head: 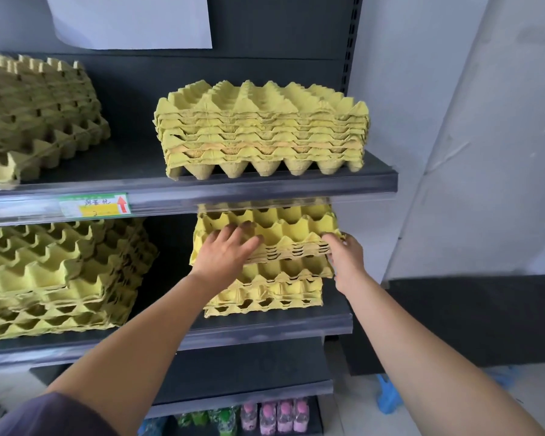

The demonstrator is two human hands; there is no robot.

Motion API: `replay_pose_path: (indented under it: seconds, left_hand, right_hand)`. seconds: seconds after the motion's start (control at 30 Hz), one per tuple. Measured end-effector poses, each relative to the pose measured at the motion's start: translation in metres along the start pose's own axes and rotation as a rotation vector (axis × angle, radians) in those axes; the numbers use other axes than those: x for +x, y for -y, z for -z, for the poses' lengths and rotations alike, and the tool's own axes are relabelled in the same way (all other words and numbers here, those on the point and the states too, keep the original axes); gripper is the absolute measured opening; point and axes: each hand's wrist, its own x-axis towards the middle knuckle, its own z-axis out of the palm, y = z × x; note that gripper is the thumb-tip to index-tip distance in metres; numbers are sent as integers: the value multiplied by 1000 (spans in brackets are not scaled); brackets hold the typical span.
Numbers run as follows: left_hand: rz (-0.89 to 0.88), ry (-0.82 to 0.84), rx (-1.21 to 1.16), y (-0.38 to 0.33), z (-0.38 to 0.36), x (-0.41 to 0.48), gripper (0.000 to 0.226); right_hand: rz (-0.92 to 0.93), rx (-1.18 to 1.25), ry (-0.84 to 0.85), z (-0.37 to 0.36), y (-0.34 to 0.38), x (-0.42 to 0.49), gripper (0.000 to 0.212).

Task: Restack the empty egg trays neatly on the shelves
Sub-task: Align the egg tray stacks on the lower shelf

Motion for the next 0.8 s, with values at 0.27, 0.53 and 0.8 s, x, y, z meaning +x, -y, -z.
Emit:
replay_pose_path:
  seconds: [0.27, 0.53, 0.8]
  left_hand:
    - [25, 166, -125, 2, -40, -4, 64]
    - [29, 234, -43, -11, -54, -8, 74]
    - [39, 128, -81, -12, -62, -10, 66]
  right_hand:
    - [-69, -98, -25, -11, -24, 5, 25]
    - [-226, -24, 109, -1, -37, 10, 51]
    - [-187, -79, 104, 1, -42, 15, 28]
